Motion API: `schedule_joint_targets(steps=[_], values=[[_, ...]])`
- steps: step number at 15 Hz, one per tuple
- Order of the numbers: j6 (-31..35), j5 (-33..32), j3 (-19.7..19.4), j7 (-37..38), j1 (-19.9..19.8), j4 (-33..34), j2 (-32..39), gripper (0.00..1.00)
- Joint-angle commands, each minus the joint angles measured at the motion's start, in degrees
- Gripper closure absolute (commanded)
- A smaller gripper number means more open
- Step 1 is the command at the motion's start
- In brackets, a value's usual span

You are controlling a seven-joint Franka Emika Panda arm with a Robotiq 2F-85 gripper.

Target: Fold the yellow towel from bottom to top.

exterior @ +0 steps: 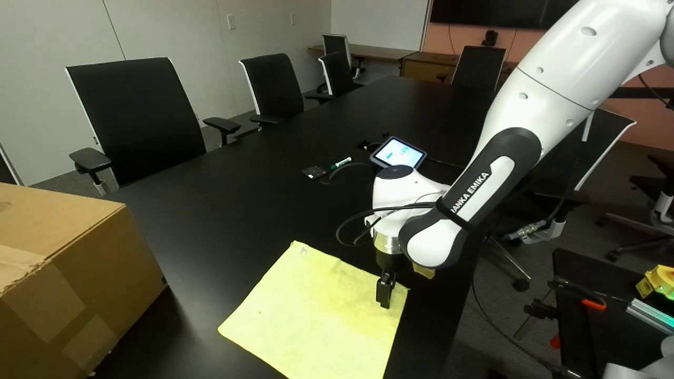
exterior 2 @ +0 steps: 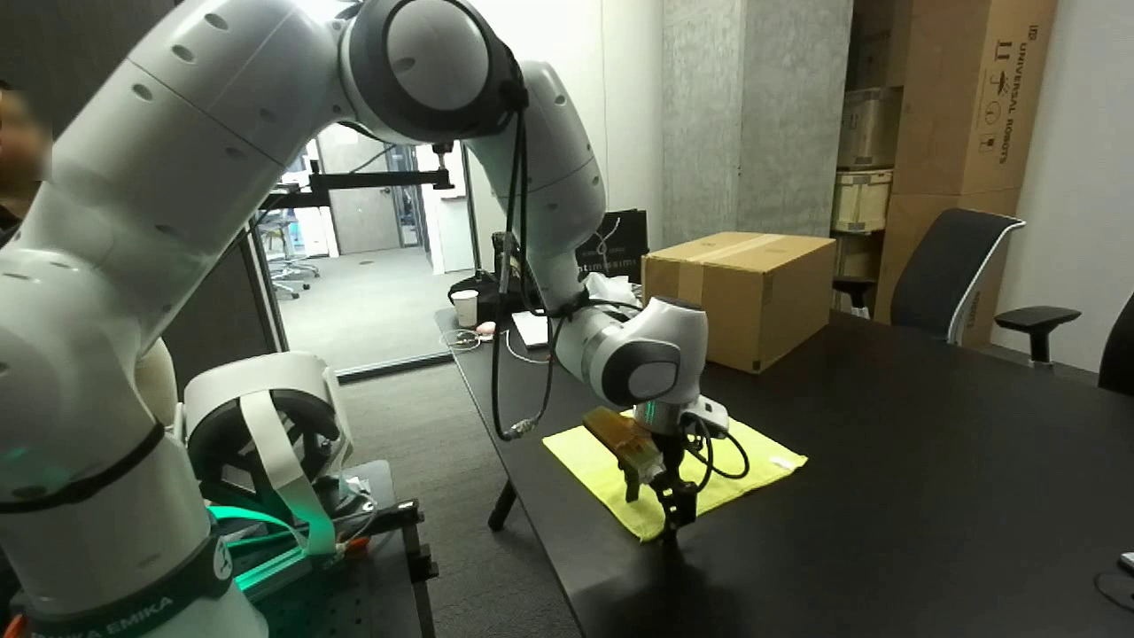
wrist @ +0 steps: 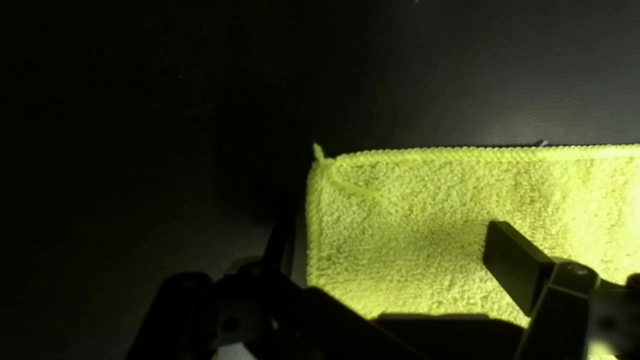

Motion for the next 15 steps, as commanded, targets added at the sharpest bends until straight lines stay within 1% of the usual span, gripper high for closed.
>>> schedule_joint_targets(steps=[1, 3, 4, 6, 8, 9, 10, 11, 13, 14, 15], values=[[-2.3, 0.2, 0.5, -0.4, -0.4, 0.1, -0.8, 0.34], [-4.3, -0.1, 0.3, -0.3, 0.0, 0.3, -1.5, 0.48], [-5.6, -0.1, 0.5, -0.6, -0.1, 0.5, -1.9, 0.58], [-8.3, -0.4, 0.4, -0.5, 0.3, 0.6, -2.8, 0.71], [-11.4, -0.7, 0.3, -0.4, 0.6, 1.0, -3.1, 0.87], [-12.9, -0.9, 0.3, -0.5, 0.8, 0.7, -3.6, 0.91], [-14.2, -1.0, 0.3, -0.5, 0.9, 0.9, -3.6, 0.93], [-15.4, -1.0, 0.4, -0.6, 0.9, 1.3, -3.3, 0.97], [-17.4, -0.7, 0.7, -1.2, 0.7, 1.4, -3.5, 0.97], [-17.7, -0.7, 0.6, -1.2, 0.6, 1.8, -3.3, 0.95], [-17.4, -0.6, 0.4, -0.8, 0.6, 2.1, -3.2, 0.96]])
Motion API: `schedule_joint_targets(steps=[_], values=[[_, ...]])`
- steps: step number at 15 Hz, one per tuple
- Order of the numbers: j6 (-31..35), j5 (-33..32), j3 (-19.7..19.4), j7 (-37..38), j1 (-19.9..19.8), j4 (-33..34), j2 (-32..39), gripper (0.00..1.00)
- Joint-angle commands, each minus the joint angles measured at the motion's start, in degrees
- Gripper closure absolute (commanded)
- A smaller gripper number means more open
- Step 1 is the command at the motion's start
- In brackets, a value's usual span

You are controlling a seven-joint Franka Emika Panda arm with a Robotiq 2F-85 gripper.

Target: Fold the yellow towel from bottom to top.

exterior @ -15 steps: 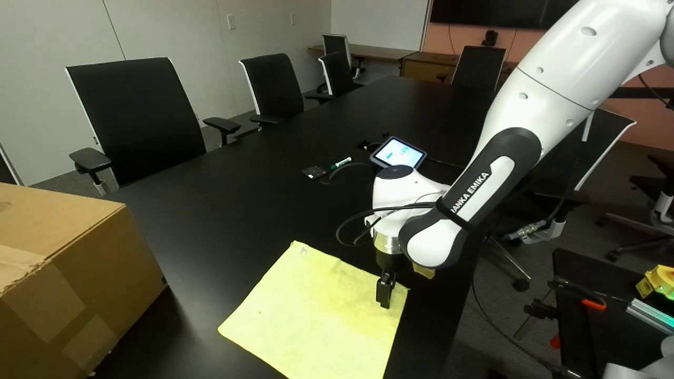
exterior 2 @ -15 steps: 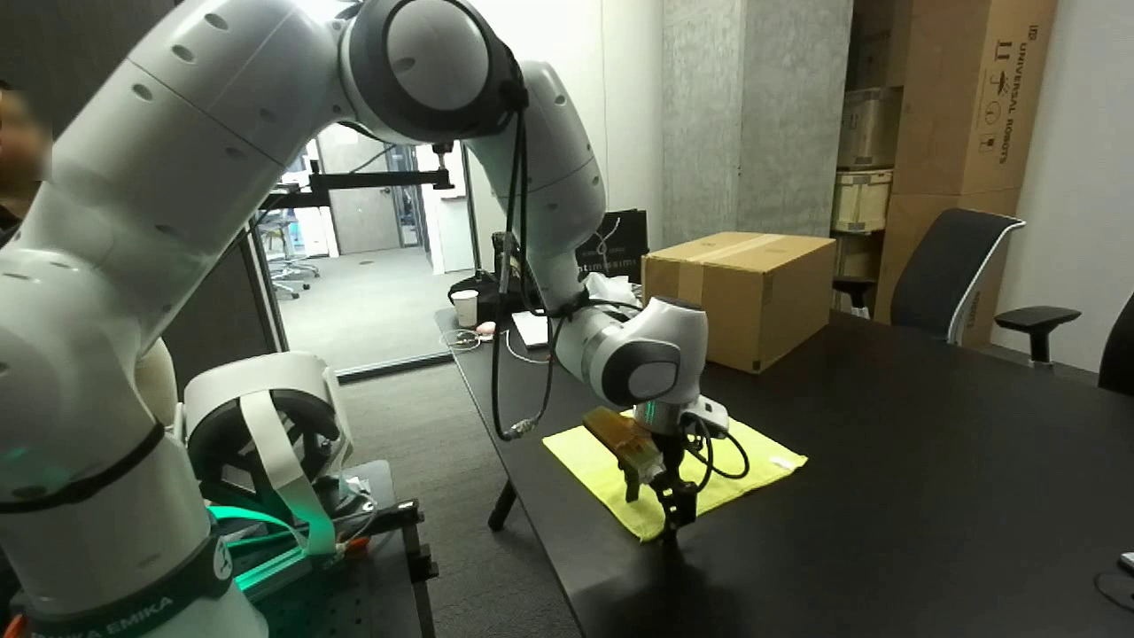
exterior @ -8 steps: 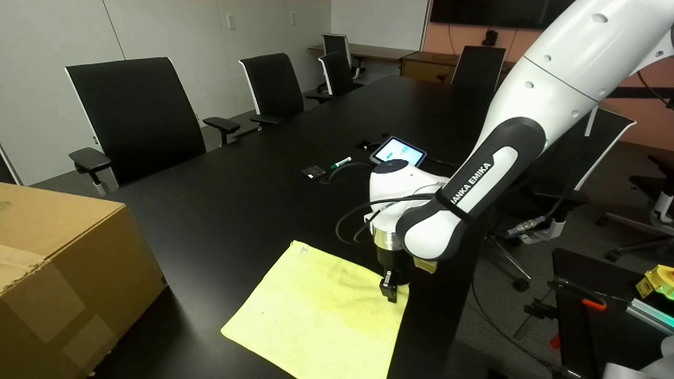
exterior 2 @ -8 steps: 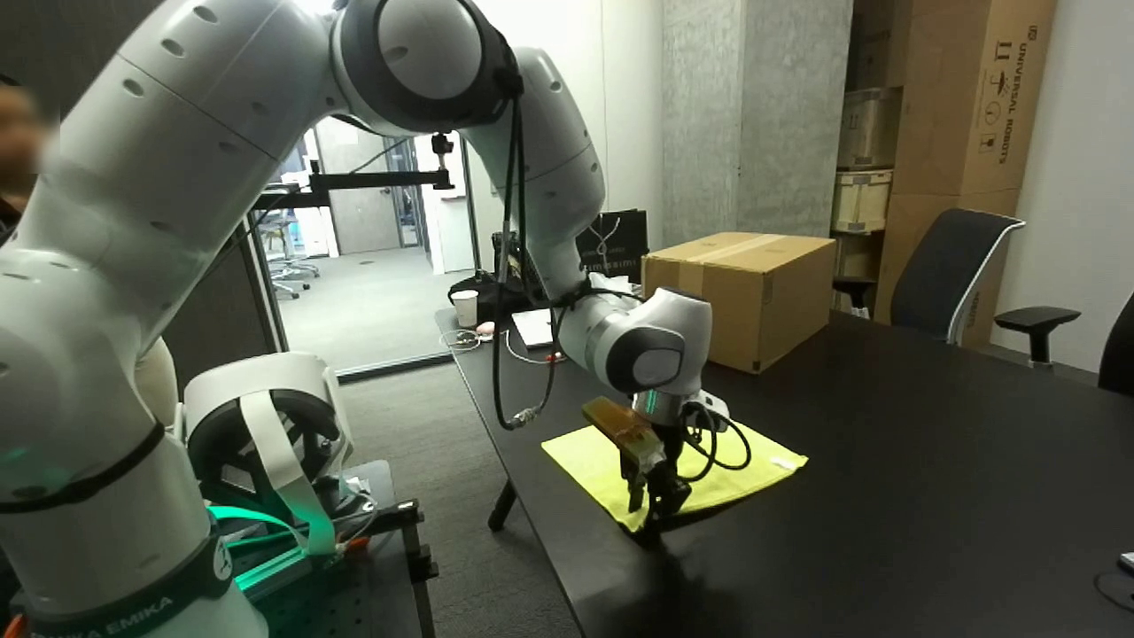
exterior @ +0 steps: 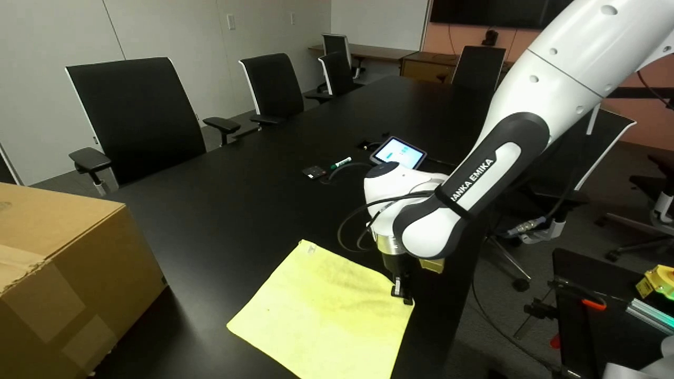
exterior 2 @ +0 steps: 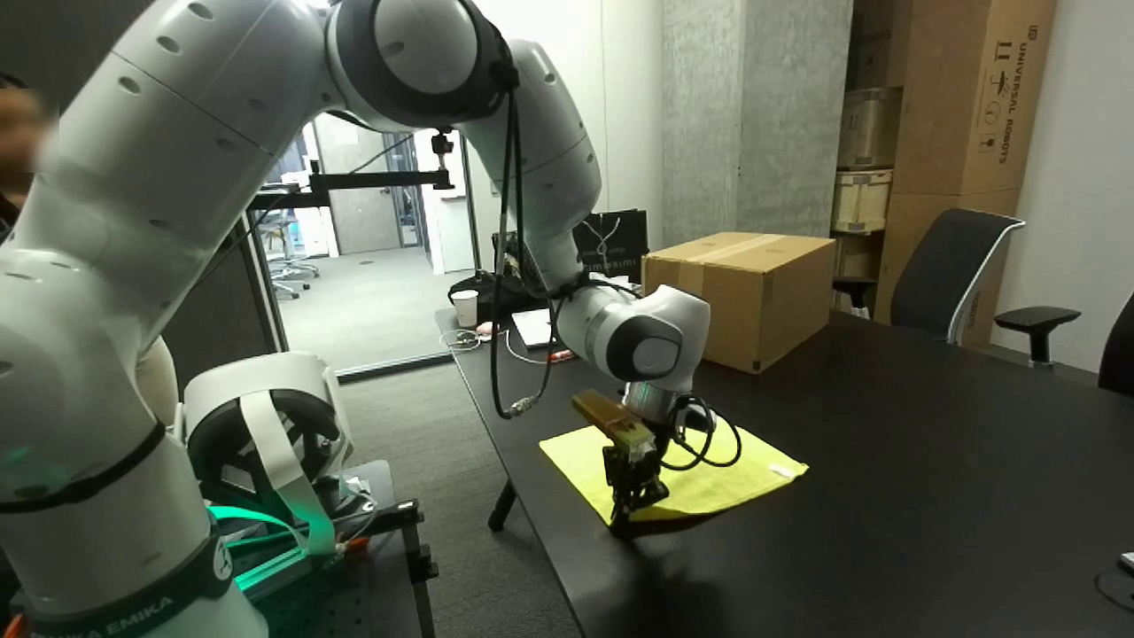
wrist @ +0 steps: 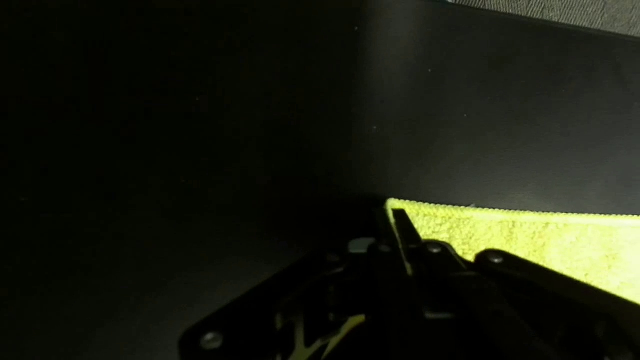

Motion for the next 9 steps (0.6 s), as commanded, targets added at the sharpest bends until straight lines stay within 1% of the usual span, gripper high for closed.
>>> schedule_joint_targets(steps=[1, 2, 6, 9], values=[[-1.8, -0.3, 0.0, -0.2, -0.2, 0.8, -1.0, 0.96], [-1.6, -0.1, 0.1, -0.4, -0.5, 0.9, -1.2, 0.98], [-1.4, 0.5, 0.5, -0.8, -1.2, 1.9, -2.3, 0.97], [-2.5, 0.3, 0.6, -0.9, -1.0, 3.2, -3.5, 0.97]])
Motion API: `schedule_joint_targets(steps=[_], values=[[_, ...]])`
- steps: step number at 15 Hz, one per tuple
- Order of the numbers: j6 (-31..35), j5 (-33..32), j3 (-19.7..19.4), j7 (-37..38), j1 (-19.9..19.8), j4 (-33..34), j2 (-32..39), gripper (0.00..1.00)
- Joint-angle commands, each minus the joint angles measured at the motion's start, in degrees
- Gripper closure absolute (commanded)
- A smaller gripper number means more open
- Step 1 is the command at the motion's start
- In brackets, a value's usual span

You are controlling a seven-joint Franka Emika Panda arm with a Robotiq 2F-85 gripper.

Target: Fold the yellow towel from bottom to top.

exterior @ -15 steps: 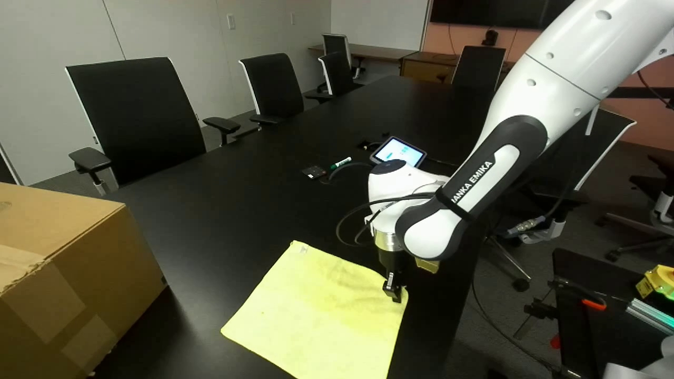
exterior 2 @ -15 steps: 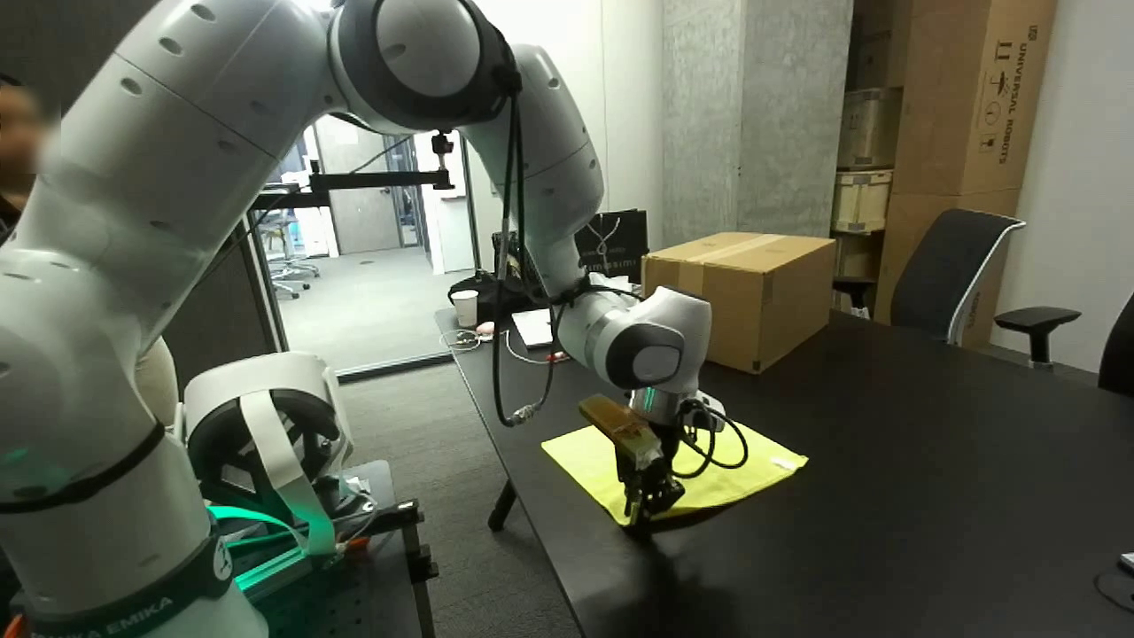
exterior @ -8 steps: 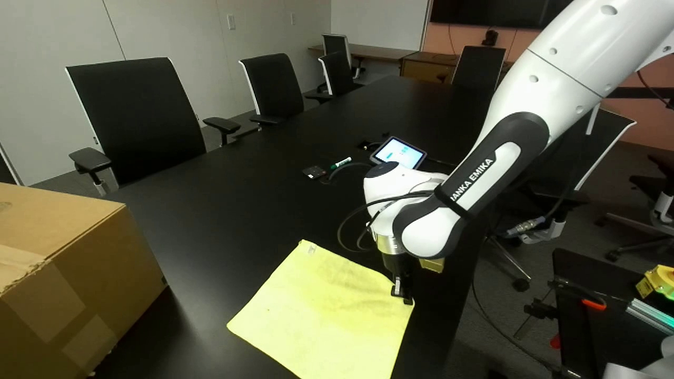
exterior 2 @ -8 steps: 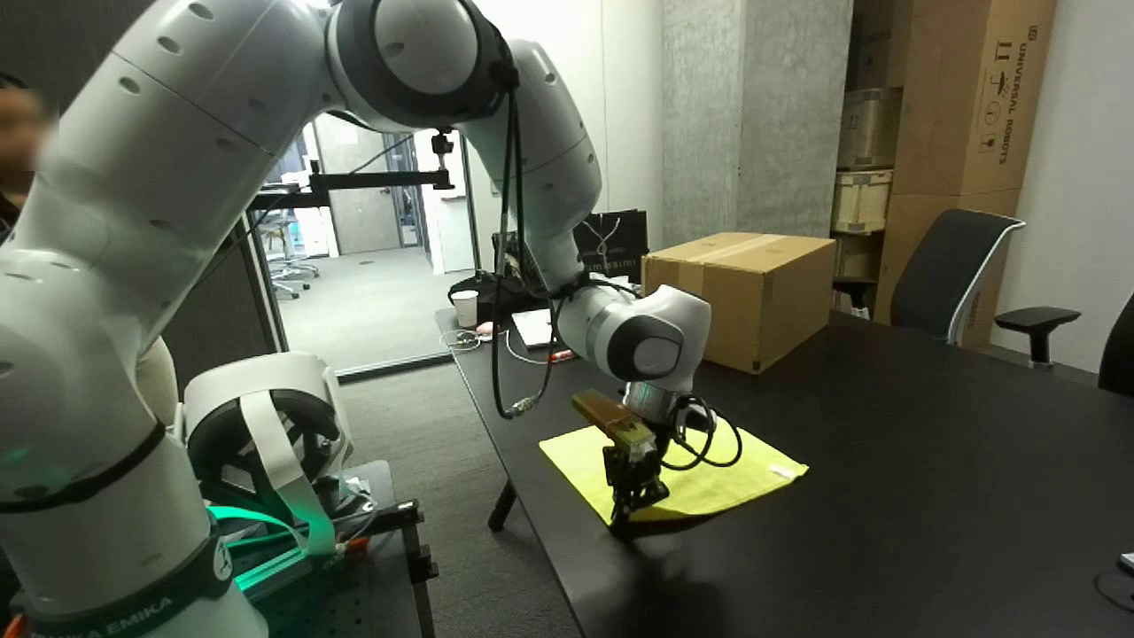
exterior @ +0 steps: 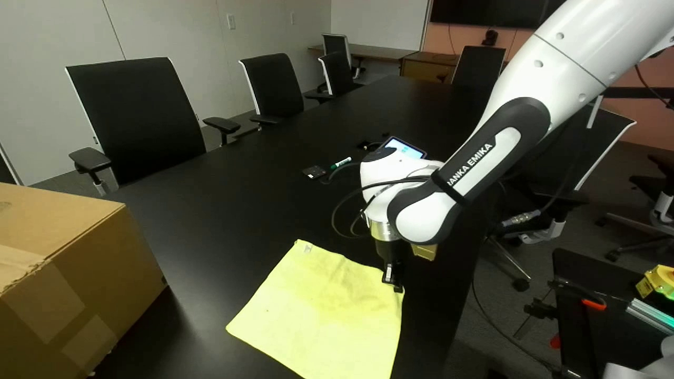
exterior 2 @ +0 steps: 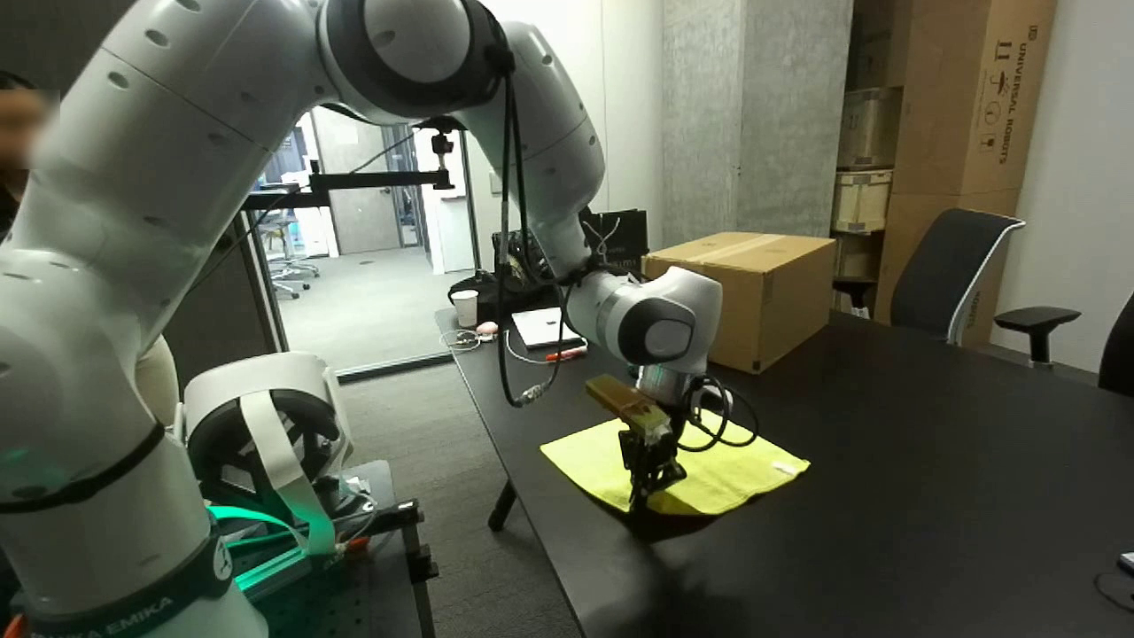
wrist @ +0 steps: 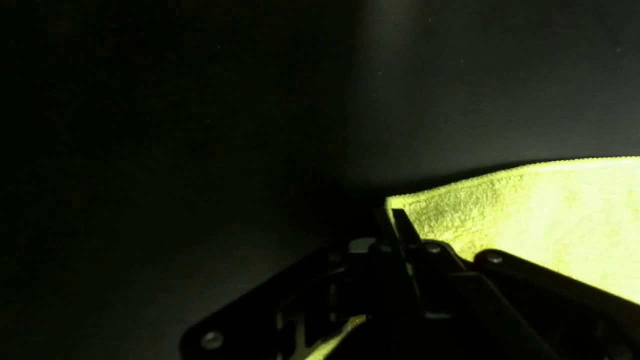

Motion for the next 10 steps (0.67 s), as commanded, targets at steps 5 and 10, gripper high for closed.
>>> schedule_joint_targets(steps=[5, 10], values=[[-7.7, -0.8, 0.8, -0.4, 1.3, 7.9, -1.2, 0.97], [-17.6, -1.0, 0.9, -0.1, 2.8, 20.1, 3.0, 0.97]])
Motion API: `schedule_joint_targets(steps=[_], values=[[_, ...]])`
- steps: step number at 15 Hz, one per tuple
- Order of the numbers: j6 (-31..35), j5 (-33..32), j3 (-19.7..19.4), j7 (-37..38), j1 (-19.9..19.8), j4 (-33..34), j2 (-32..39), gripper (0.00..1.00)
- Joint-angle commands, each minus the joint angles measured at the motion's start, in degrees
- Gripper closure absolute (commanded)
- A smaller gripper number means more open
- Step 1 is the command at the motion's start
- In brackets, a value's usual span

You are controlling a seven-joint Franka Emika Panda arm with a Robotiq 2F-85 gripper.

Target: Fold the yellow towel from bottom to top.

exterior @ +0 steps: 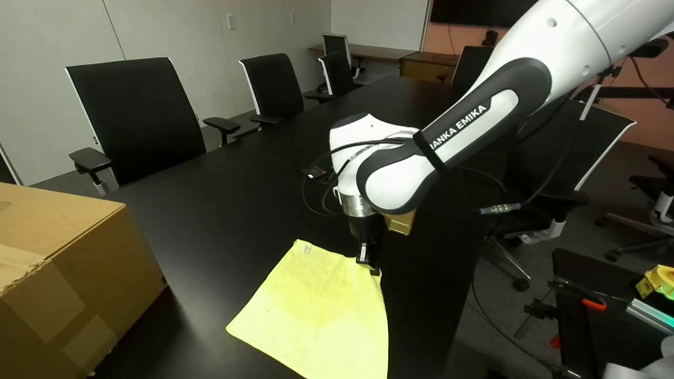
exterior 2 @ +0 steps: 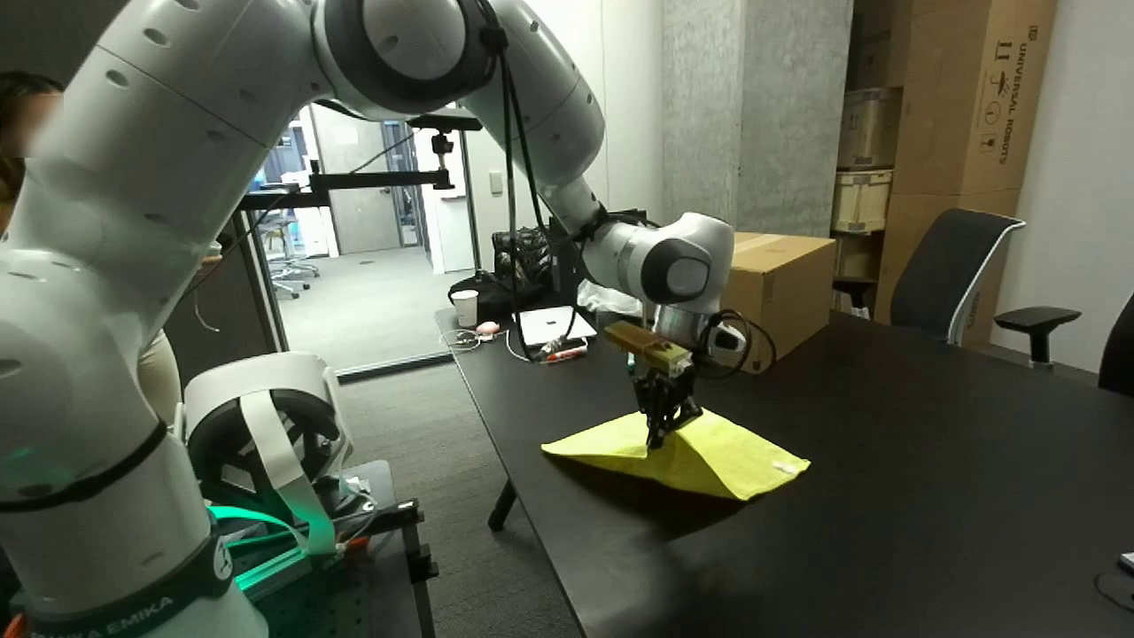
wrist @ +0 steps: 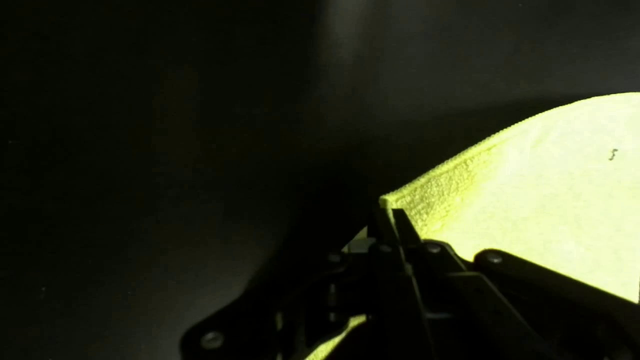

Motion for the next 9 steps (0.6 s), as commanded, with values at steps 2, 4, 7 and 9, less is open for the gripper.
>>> schedule_joint_targets(steps=[2, 4, 7, 9], values=[[-10.9, -1.0, -0.2, 0.3, 1.2, 14.9, 6.6, 0.98], [-15.4, -0.8, -0.3, 0.6, 1.4, 21.1, 10.1, 0.98], [-21.3, -0.2, -0.5, 1.2, 1.1, 29.3, 14.9, 0.98], [-24.5, 0.6, -0.5, 1.6, 0.8, 34.7, 18.2, 0.98]])
